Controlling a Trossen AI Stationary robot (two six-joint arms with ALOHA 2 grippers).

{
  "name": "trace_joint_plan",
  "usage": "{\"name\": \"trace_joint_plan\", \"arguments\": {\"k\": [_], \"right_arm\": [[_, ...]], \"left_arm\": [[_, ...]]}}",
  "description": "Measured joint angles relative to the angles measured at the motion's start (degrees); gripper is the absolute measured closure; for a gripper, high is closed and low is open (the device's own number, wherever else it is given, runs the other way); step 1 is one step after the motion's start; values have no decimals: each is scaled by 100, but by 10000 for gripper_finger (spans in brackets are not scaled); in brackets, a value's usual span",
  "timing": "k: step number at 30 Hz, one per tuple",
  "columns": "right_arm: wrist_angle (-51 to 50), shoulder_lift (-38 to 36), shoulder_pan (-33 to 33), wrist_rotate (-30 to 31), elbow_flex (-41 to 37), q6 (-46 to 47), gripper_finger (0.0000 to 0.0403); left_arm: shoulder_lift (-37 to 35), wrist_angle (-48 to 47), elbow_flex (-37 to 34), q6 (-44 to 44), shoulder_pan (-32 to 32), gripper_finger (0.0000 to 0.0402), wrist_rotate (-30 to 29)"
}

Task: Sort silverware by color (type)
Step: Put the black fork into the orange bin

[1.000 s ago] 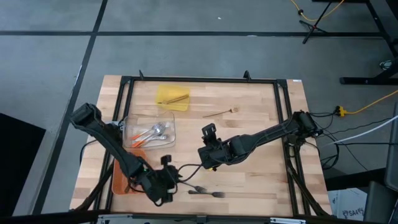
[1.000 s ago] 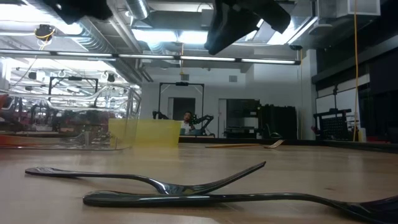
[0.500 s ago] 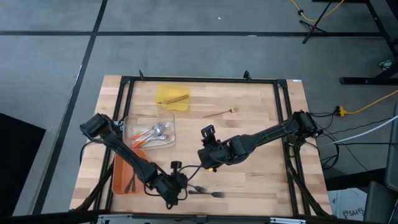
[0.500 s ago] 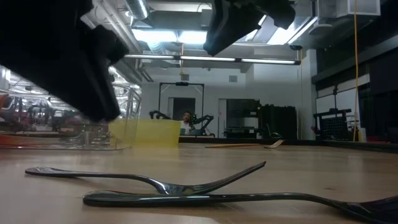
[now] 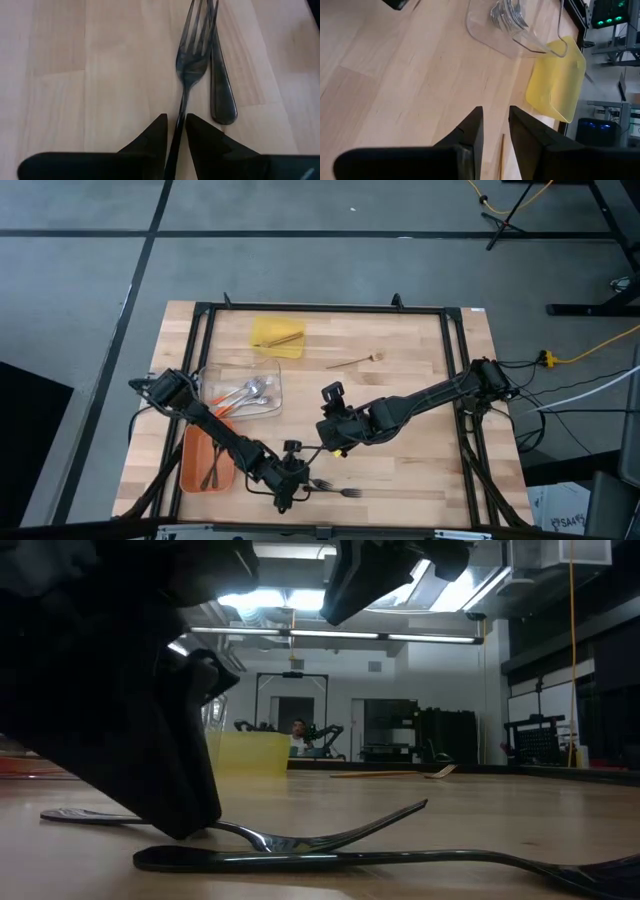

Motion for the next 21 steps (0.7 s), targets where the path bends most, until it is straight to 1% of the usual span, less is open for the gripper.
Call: {"name": "trace_joint_plan", "arguments": {"k": [8,17,21], "right_arm": [[0,0,0,0,0,0,317],[9,0,0,-2,0,-2,317],[95,0,0,0,0,-3,317]], "left_arm": [[1,-24,4,0,90,338,177],[3,-176,9,-2,92,391,166],[3,-185,9,-2,92,396,162]]}}
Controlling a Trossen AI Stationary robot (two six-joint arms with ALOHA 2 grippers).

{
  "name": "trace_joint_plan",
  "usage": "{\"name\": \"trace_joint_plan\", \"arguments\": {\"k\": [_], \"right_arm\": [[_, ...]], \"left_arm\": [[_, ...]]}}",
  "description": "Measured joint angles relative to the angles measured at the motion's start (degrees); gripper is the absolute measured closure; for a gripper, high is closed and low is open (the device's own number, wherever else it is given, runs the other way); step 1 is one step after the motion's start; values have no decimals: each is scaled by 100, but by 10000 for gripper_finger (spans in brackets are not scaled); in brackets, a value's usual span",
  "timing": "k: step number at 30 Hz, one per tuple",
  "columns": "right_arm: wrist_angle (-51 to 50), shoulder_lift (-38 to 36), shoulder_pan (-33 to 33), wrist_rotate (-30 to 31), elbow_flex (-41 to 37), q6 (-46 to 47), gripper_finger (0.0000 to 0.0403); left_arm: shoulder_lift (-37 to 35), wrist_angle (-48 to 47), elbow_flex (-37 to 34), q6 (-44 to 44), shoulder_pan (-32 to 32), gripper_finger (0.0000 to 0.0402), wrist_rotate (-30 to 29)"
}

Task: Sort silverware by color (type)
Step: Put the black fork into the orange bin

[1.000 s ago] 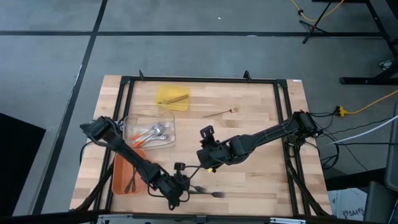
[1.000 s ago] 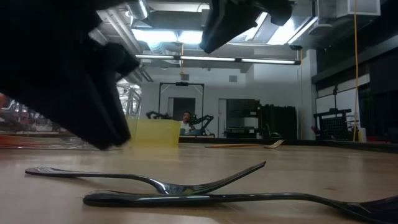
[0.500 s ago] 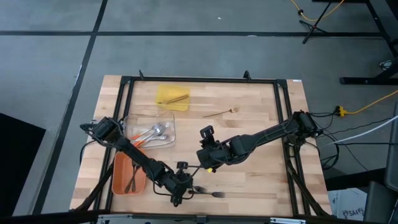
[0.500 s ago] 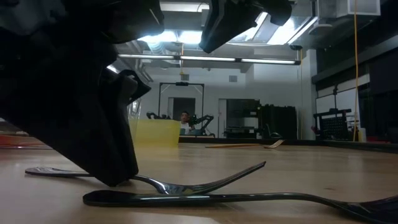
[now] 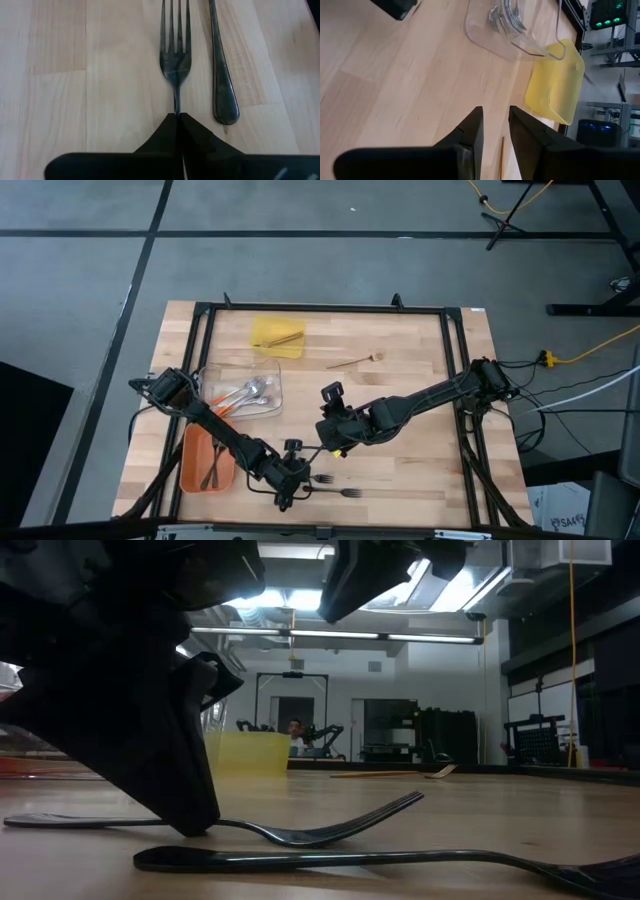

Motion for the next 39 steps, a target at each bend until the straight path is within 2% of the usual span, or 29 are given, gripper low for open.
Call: {"name": "trace_joint_plan", "arguments": {"k": [12,31,39], "right_arm": [[139,0,0,-1,0,-17,317],[-167,0,0,21,-2,-39,317],[-211,0,-2,118,-4,-41,317]], "left_arm": [[-133,-94,-22,-89,-19,399,40],[-219,-36,-22,-1275,-181,401,459],[-653,-198,0,-1679,-322,401,-12]]}}
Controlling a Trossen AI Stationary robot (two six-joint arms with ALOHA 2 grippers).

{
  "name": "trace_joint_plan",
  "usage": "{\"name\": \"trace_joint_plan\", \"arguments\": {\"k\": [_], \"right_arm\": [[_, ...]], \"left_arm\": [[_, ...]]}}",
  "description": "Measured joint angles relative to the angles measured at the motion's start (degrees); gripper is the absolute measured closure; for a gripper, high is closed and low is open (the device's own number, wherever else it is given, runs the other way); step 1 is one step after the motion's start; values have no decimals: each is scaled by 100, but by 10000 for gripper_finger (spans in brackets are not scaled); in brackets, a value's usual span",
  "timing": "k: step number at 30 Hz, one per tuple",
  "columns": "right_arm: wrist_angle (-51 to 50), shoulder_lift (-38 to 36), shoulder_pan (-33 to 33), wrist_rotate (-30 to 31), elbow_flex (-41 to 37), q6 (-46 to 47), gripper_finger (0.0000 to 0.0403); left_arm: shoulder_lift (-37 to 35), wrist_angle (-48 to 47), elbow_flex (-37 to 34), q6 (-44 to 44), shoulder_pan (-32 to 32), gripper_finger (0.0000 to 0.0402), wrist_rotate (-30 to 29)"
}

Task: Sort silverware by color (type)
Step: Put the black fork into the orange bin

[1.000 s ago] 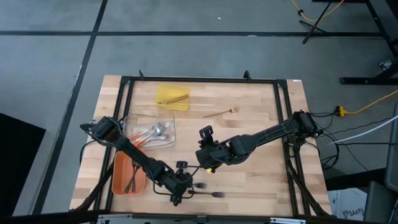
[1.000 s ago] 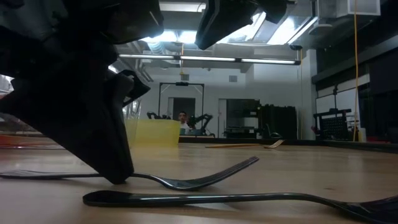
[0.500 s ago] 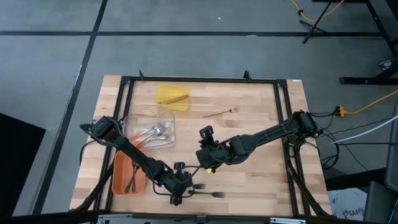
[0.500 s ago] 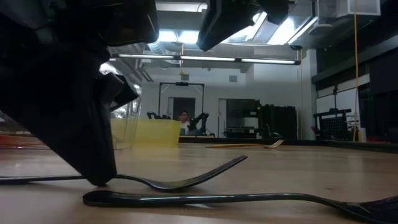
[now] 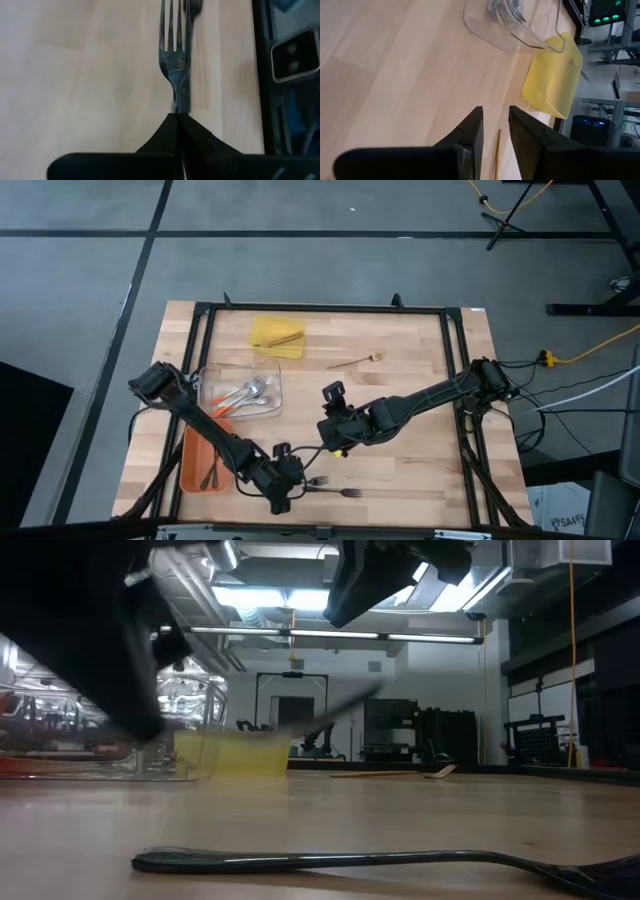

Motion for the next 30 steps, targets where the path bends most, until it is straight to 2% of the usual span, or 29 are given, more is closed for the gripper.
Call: {"name": "trace_joint_plan", "arguments": {"k": [5,15,25,30], "right_arm": [[-48,0,0,58,0,-2,317],[-49,0,0,58,0,-2,317],[-58,0,0,55,0,-2,317],[-52,0,0,55,0,-2,317]], "left_arm": [[-512,-516,11,-319,-71,401,-341],[-1702,-2549,9,-1244,-268,401,-641],[-2627,-4431,9,-2892,-689,401,-525],[-2799,-5141,9,-3819,-1034,401,16]]}}
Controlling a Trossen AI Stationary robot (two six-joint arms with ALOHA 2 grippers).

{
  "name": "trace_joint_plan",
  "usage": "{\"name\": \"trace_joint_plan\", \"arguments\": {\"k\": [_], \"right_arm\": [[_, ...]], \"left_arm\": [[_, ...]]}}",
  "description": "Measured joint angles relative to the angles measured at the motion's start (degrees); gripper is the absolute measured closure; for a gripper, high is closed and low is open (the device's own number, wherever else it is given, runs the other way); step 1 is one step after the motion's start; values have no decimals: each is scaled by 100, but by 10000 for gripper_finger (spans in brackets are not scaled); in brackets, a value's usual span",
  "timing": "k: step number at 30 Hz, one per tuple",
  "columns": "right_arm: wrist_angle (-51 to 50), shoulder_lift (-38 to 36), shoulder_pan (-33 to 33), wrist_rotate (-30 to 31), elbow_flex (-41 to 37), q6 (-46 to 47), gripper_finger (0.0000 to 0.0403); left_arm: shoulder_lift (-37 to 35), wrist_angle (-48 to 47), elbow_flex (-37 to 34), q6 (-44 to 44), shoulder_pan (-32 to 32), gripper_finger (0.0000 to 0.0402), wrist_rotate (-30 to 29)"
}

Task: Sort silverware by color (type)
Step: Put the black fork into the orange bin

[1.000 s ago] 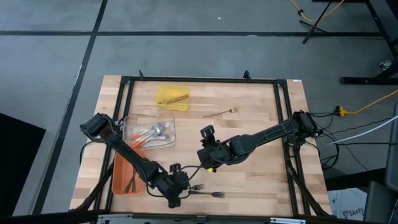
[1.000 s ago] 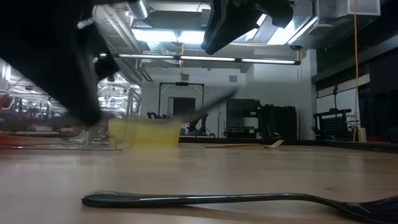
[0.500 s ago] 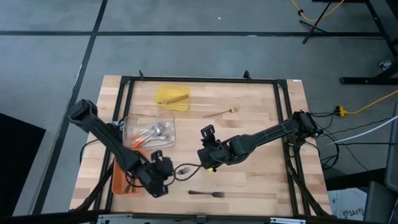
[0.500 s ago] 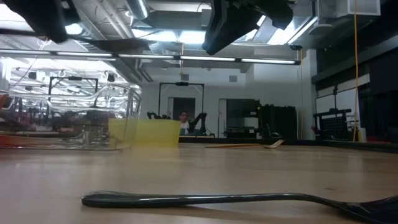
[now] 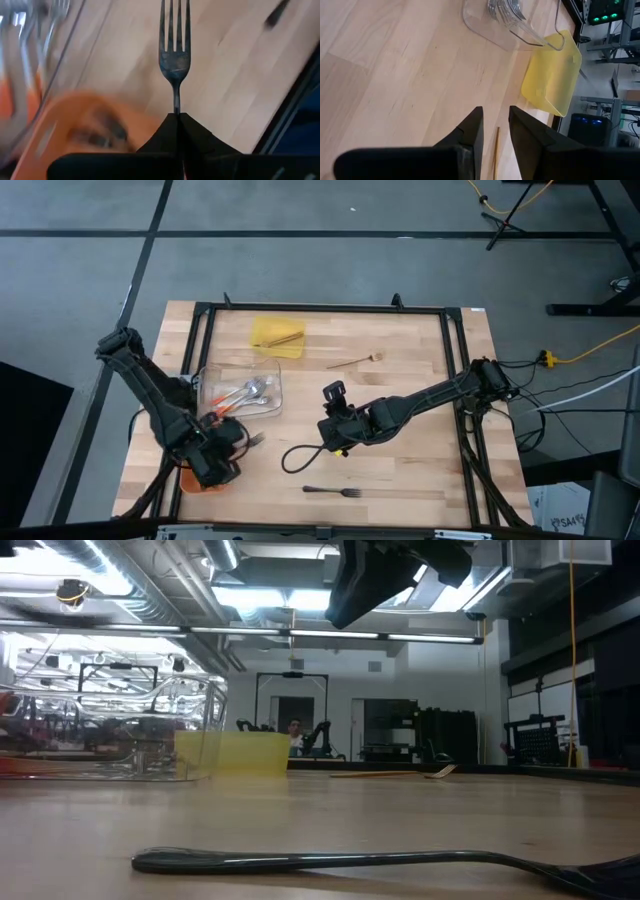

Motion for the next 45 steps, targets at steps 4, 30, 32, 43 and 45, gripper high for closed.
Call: {"name": "trace_joint_plan", "arguments": {"k": [4,30,32,43,45], "right_arm": [[7,0,0,0,0,0,317],[44,0,0,-17,0,2,317],[44,0,0,-17,0,2,317],[55,0,0,-17,2,2,317],[55,0,0,-18,2,2,317]], "left_arm": [[-6,-426,0,-585,-283,401,525],[695,-1077,-2,-4167,-915,401,927],[843,-1036,-2,-4172,-915,401,938],[1731,-884,-4,-4167,-911,396,1060],[1857,-863,-4,-4165,-911,396,1063]]}}
